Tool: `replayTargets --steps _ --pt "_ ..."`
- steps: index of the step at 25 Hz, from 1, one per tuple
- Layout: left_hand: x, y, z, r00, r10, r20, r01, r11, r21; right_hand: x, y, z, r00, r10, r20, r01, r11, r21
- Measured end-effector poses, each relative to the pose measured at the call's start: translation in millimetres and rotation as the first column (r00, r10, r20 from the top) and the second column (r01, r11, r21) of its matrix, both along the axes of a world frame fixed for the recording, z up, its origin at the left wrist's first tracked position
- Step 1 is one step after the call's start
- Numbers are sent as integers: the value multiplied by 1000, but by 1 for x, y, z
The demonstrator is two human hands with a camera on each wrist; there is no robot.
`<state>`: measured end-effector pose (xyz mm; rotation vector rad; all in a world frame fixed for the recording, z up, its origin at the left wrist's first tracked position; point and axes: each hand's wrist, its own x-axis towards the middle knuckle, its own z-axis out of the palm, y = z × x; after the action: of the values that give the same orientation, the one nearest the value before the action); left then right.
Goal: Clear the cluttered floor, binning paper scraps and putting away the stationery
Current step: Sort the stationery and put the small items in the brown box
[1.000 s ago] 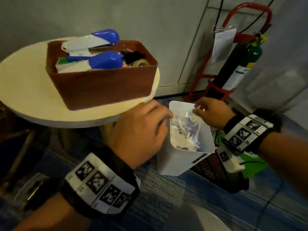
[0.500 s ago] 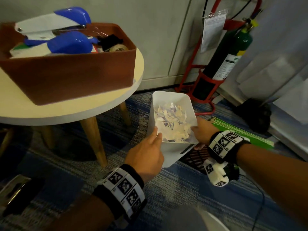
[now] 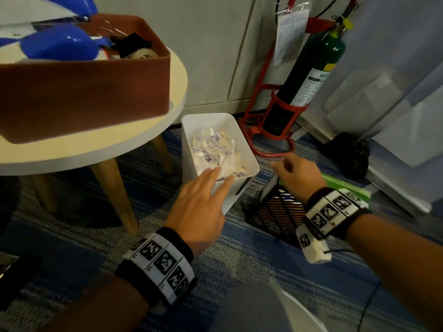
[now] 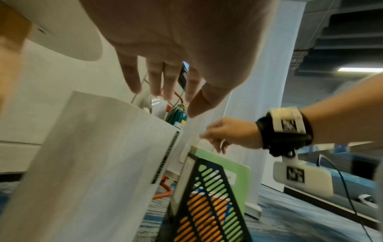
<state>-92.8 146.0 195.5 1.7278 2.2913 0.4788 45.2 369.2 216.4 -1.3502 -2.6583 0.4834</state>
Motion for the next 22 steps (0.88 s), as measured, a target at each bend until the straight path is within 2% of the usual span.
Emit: replayTargets --steps 3,4,6,8,12,15,18,22 --pt "23 15 8 981 -176 84 172 984 50 59 -1 -23 967 29 254 -45 997 57" --pt "30 20 8 973 -198 122 196 980 33 71 2 -33 957 42 287 -65 995 71" --pt "41 30 4 963 -222 154 227 974 -15 77 9 -44 971 28 237 -55 993 107" --pt "47 37 1 960 -221 170 232 972 -45 75 20 -47 982 -38 185 14 991 132" --pt "49 35 8 961 -214 174 221 975 -20 64 33 -58 925 -17 380 -5 998 56" --pt "36 20 24 964 -192 185 185 981 50 64 28 -63 921 8 390 -42 996 79" --pt "18 2 44 961 -177 213 156 982 110 69 20 -45 939 -3 343 -46 990 135" --pt "-3 -17 64 969 -159 191 128 978 165 54 5 16 953 2 302 -57 983 172"
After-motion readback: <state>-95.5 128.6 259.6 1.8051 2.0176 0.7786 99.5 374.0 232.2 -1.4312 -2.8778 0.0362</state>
